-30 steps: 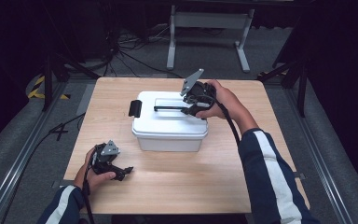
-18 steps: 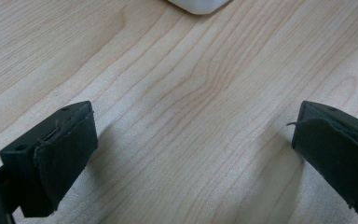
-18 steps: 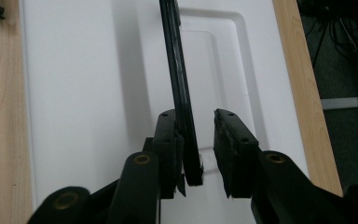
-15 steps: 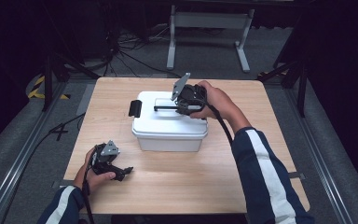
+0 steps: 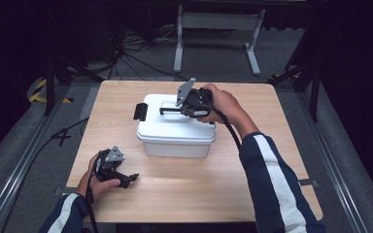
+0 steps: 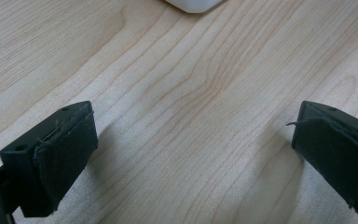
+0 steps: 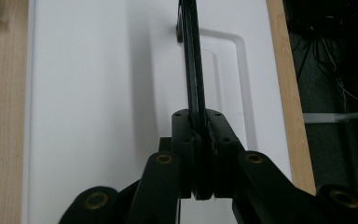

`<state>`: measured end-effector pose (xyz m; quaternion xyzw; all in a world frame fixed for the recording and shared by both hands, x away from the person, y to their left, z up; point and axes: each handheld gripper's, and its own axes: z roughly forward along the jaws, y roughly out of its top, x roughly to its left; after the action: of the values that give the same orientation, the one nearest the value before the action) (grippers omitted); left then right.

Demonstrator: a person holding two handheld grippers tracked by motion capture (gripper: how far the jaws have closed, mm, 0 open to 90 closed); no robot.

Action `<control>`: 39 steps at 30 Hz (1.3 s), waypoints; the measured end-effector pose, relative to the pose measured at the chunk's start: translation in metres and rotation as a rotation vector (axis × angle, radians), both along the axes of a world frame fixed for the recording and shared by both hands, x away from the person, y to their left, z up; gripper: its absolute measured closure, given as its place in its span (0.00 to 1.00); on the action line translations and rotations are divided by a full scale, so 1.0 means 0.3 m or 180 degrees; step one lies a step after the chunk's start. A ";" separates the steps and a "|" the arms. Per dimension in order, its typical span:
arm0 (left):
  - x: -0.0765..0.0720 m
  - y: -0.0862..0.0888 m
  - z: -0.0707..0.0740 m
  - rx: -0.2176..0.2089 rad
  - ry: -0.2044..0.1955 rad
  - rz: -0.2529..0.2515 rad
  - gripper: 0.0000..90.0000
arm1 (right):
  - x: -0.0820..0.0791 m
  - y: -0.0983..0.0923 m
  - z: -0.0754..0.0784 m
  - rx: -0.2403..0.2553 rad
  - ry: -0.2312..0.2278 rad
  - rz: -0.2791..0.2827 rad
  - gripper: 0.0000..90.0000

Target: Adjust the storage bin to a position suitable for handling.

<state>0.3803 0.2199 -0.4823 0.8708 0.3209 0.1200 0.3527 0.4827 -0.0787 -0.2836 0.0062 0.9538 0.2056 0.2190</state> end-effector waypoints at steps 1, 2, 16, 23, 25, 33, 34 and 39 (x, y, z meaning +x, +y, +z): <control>0.000 0.000 0.000 -0.0001 -0.0001 0.0000 0.01 | -0.002 0.001 0.001 0.0006 -0.0001 0.0004 0.94; 0.000 0.000 0.000 0.0000 0.0000 0.0000 0.01 | -0.006 0.000 0.002 0.0029 0.0019 -0.0035 0.94; 0.000 0.000 0.000 0.0001 0.0002 0.0000 0.01 | -0.020 -0.029 0.042 0.0194 -0.0082 0.0057 0.94; 0.000 0.000 0.000 0.0002 0.0002 0.0000 0.01 | -0.037 -0.058 0.073 0.0229 -0.0135 0.0043 0.94; 0.000 0.000 0.000 0.0001 0.0002 0.0000 0.01 | -0.042 -0.074 0.082 0.0262 -0.0152 0.0012 0.94; 0.000 0.001 0.002 0.0009 0.0014 -0.0008 0.01 | -0.059 -0.134 0.103 0.0293 -0.0193 -0.0070 0.94; 0.000 0.001 0.001 0.0009 0.0014 -0.0007 0.01 | -0.061 -0.142 0.105 0.0307 -0.0188 -0.0087 0.94; 0.000 0.001 0.002 0.0011 0.0015 -0.0007 0.01 | -0.071 -0.188 0.119 0.0328 -0.0223 -0.0155 0.94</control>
<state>0.3802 0.2202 -0.4818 0.8720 0.3205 0.1182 0.3506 0.4613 -0.1351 -0.2481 0.0334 0.9333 0.2491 0.2567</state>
